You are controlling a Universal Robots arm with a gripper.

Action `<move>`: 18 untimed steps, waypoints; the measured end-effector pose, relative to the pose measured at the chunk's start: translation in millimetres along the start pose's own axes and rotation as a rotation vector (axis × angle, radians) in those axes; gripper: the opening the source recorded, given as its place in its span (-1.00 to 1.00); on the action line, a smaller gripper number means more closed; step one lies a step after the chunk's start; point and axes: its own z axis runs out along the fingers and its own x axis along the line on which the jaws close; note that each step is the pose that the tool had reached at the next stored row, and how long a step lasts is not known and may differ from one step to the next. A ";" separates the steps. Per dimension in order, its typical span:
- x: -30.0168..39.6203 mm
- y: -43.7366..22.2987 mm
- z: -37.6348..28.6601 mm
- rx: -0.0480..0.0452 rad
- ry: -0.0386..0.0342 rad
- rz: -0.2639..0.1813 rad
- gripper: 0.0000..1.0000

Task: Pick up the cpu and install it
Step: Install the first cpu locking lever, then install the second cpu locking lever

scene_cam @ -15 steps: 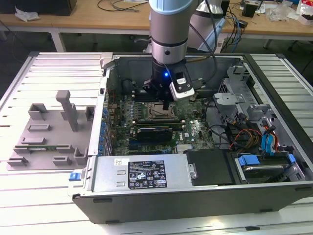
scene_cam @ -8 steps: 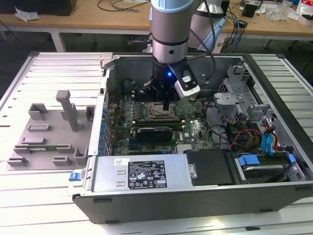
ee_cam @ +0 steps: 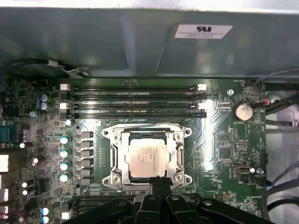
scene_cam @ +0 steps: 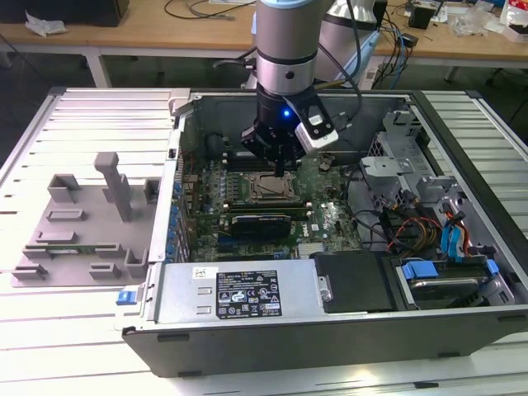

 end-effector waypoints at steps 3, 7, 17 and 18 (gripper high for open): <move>0.0 0.0 -0.1 -0.0003 0.0001 0.000 -0.79; 0.0 0.0 -0.1 -0.0008 0.0001 0.000 -0.79; 0.2 -5.1 -0.2 -0.0017 0.0000 0.000 -0.79; 0.7 -7.9 -0.4 -0.0018 0.0000 0.000 -0.79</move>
